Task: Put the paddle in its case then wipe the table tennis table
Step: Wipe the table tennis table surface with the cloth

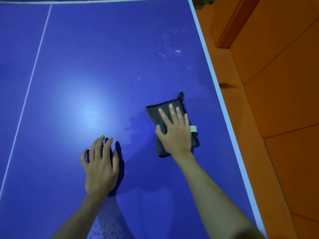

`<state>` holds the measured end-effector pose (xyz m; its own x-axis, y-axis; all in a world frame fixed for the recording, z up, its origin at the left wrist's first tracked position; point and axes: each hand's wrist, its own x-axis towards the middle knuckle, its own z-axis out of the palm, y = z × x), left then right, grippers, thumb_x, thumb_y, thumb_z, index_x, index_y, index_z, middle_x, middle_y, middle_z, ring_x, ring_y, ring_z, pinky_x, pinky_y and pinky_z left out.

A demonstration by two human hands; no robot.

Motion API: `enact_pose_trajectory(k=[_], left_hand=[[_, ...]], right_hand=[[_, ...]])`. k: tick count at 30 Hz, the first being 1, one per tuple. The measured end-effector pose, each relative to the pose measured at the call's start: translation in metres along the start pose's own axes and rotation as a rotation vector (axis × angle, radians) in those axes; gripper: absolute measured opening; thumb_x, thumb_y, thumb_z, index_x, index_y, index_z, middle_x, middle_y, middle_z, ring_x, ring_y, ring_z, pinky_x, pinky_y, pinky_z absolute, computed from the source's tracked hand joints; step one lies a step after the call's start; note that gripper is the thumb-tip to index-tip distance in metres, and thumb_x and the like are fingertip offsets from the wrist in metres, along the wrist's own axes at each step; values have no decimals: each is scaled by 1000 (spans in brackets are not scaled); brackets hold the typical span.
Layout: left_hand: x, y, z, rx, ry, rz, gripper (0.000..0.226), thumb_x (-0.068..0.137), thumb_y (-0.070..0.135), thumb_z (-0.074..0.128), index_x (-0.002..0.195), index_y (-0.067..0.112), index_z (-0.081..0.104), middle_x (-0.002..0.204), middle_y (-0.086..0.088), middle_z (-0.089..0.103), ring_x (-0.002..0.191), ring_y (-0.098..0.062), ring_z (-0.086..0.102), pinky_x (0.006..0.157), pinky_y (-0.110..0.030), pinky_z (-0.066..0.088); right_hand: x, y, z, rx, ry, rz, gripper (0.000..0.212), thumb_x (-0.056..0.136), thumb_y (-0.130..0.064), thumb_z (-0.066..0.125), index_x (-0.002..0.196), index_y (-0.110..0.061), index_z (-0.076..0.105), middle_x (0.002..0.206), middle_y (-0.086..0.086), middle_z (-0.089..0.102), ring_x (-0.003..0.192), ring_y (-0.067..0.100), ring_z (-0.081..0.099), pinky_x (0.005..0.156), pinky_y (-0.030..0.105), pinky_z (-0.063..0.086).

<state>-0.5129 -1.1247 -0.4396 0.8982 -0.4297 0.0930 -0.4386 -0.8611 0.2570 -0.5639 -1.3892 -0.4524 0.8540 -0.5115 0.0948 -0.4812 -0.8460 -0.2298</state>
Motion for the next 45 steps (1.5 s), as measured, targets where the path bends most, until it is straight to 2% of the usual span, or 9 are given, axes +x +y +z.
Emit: enact_pose_trajectory(k=[6, 11, 15, 20, 25, 30, 35, 41, 45], left_hand=[[1, 0, 0, -18, -16, 10, 51, 99, 33, 34, 146, 17, 47, 157, -7, 40, 148, -24, 36, 121, -55, 17], [2, 0, 2, 16, -20, 19, 50, 101, 35, 34, 145, 16, 48, 157, -9, 40, 147, -26, 38, 120, -55, 18], [4, 0, 2, 46, -35, 31, 50, 101, 35, 34, 146, 17, 48, 157, -8, 40, 148, -26, 37, 120, -56, 18], [4, 0, 1, 24, -11, 24, 51, 98, 30, 35, 145, 15, 48, 157, -8, 41, 148, -25, 37, 120, -55, 18], [2, -2, 2, 16, 13, 7, 52, 96, 23, 35, 145, 14, 46, 157, -8, 41, 148, -24, 36, 121, -55, 18], [1, 0, 0, -10, 10, -2, 51, 96, 24, 33, 144, 15, 46, 157, -6, 40, 148, -22, 36, 122, -55, 15], [2, 1, 1, -13, -12, 5, 50, 99, 32, 32, 145, 17, 47, 158, -5, 38, 149, -22, 34, 122, -54, 15], [4, -3, 10, 37, 15, 96, 55, 104, 42, 33, 153, 19, 43, 161, -10, 39, 150, -28, 35, 121, -59, 19], [1, -6, 2, -101, 44, 229, 50, 106, 39, 40, 153, 21, 42, 161, -7, 39, 150, -26, 36, 119, -59, 25]], right_hand=[[10, 120, -28, -103, 20, 300, 67, 102, -58, 28, 163, -31, 31, 172, 9, 24, 158, 31, 22, 127, 57, 18], [15, 98, -24, -95, 41, 439, 68, 102, -52, 24, 165, -25, 28, 172, 10, 22, 159, 33, 18, 127, 58, 14], [11, 8, -4, -78, 58, 316, 66, 101, -47, 32, 164, -26, 32, 172, 7, 24, 159, 32, 21, 127, 58, 15], [-10, -113, 21, -10, -40, -85, 64, 106, -46, 32, 166, -25, 23, 174, 7, 14, 161, 30, 10, 127, 58, 10], [-10, -102, 23, 11, -43, -235, 61, 107, -46, 32, 165, -28, 26, 174, 4, 17, 161, 27, 14, 128, 54, 12], [-1, -24, 9, -3, 37, -17, 61, 103, -41, 39, 163, -31, 33, 172, 1, 24, 159, 25, 21, 129, 51, 15], [-15, 58, -11, -107, 52, 216, 62, 105, -48, 28, 164, -28, 29, 172, 6, 24, 159, 28, 20, 128, 54, 17], [-16, 20, -2, -136, 58, 259, 63, 105, -46, 29, 165, -25, 27, 172, 8, 22, 159, 31, 18, 128, 57, 15], [-25, -39, 11, -145, 52, 239, 63, 105, -47, 27, 165, -26, 25, 173, 6, 21, 159, 31, 17, 128, 57, 15]])
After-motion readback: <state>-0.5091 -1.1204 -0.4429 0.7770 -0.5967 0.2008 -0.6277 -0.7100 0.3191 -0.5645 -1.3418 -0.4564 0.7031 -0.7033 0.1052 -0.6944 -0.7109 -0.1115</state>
